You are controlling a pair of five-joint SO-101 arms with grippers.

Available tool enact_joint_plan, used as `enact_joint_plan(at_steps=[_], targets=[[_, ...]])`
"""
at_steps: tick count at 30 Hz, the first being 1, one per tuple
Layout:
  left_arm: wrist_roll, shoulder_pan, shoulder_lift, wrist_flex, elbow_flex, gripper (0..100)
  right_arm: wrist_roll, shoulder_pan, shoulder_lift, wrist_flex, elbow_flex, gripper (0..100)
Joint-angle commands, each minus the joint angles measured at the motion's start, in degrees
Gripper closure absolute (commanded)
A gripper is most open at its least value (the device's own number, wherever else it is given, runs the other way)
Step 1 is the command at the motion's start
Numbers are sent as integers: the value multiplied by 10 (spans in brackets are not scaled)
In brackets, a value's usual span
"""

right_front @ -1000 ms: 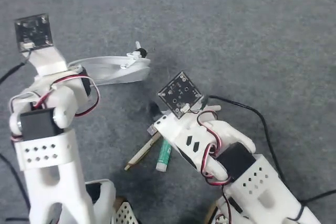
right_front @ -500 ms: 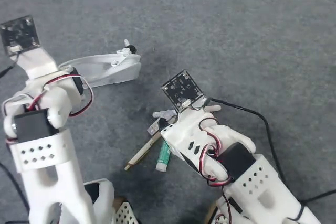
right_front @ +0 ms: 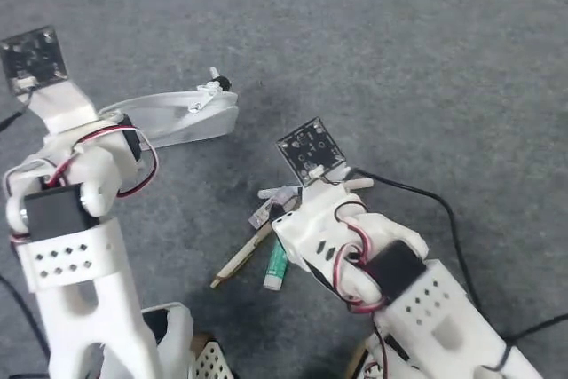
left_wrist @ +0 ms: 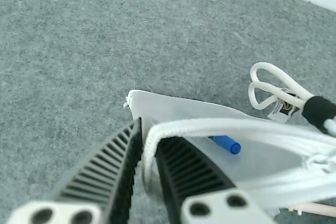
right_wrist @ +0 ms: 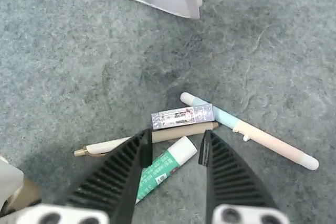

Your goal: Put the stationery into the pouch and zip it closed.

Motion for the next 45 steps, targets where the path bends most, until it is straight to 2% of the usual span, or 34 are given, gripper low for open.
enact_joint_plan(at_steps=[1,8,16,32,41,45], targets=[[8,-4,-2,-15,-16,990,-48,-2,89,-27,-10,854],[8,-4,-2,-15,-16,990,-132,-3,218,-2,-82,854],[8,-4,-2,-15,-15,990,-183,-4,344,-7,-129,854],[6,-4,-2,-14,-15,990,-196,-3,546,-7,-216,853],[6,-4,-2,-14,-15,990,-196,-1,596,1,-232,855],[6,-4,-2,-13,-15,990,-193,-1,596,16,-235,919]])
